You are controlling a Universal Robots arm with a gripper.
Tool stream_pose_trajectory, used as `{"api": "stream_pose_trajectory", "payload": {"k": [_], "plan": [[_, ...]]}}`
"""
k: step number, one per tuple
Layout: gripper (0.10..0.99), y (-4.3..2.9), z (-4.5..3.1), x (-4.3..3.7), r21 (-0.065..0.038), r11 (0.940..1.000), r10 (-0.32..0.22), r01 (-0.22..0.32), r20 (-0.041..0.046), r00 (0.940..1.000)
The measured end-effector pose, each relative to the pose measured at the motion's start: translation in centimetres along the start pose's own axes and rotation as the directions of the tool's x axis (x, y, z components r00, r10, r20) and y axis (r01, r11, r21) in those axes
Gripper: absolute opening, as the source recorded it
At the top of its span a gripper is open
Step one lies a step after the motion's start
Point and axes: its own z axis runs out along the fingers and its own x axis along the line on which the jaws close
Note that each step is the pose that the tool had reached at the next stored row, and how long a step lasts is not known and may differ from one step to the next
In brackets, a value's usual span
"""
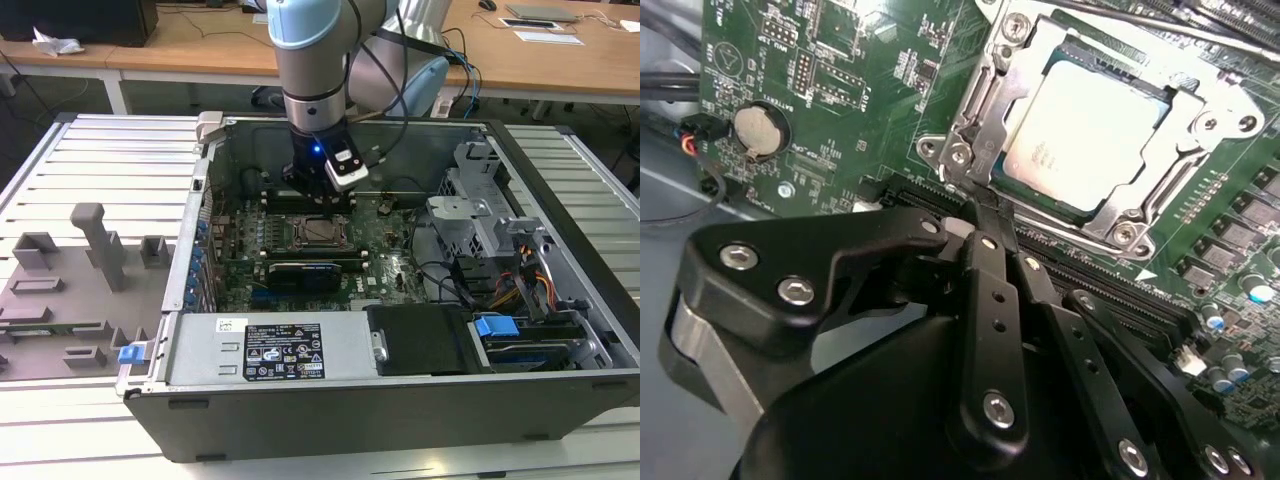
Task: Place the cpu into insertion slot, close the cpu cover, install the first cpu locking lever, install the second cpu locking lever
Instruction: 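Install the first cpu locking lever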
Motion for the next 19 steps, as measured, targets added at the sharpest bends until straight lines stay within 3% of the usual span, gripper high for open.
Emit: {"api": "stream_pose_trajectory", "payload": {"k": [2, 7, 8, 14, 19], "plan": [[0.106, 0.03, -0.26, -0.05, 0.008, 1.0000, -0.001, 0.001, 0.0008, 1.0000], [0.106, 0.01, -0.72, -0.13, 0.068, 0.9977, -0.005, 0.005, 0.0014, 1.0000], [0.106, 0.02, -0.93, -0.17, 0.074, 0.9972, -0.005, 0.005, 0.0015, 1.0000], [0.106, 0.08, -2.18, -0.39, 0.081, 0.9967, 0.006, -0.006, 0.0031, 1.0000], [0.106, 0.05, -2.24, -0.41, 0.081, 0.9966, 0.007, -0.007, 0.0032, 1.0000]]}}
